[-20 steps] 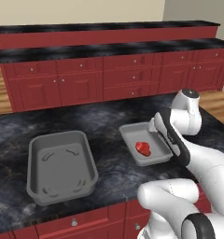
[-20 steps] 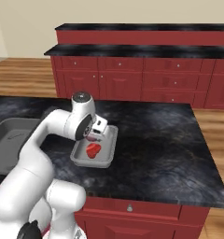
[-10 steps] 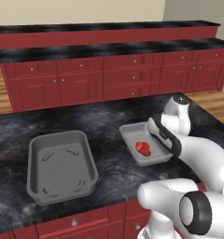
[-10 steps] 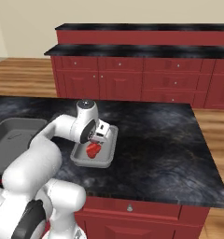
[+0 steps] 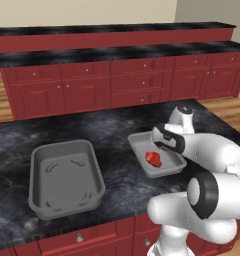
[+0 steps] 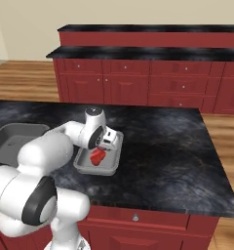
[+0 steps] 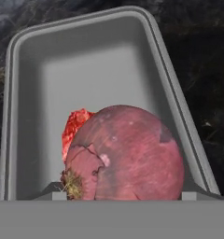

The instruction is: Place one onion and one steak in each tupperware on the nearby counter, to pack two identical lunches.

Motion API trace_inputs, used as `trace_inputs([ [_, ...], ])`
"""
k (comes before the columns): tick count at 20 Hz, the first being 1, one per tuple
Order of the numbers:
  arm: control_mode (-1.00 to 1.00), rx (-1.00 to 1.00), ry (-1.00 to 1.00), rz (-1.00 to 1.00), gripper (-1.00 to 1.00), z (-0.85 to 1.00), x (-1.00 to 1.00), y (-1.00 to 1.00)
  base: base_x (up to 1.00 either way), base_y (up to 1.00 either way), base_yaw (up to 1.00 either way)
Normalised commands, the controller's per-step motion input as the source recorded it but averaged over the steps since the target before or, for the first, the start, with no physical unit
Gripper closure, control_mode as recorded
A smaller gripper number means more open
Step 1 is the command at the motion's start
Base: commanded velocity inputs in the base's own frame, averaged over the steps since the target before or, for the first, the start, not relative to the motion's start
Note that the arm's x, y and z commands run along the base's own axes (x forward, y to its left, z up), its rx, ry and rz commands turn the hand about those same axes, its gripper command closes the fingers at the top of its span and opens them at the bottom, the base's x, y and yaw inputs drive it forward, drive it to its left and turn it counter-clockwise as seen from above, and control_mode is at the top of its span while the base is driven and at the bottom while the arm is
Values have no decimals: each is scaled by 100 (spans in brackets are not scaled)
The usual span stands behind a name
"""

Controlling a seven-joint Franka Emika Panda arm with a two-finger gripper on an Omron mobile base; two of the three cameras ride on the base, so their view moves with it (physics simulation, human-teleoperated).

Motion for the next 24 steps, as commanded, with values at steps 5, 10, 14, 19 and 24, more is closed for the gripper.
trace_inputs([
  [5, -100, 0, 1, 0, 100, -23, 44, 0, 0, 0, 0],
  [10, -100, 0, 1, 0, 100, -25, 45, 0, 0, 0, 0],
  [14, -100, 0, 1, 0, 100, -26, 41, 0, 0, 0, 0],
  [19, -100, 0, 2, 0, 100, -26, 35, 0, 0, 0, 0],
  [24, -100, 0, 1, 0, 100, -26, 32, 0, 0, 0, 0],
])
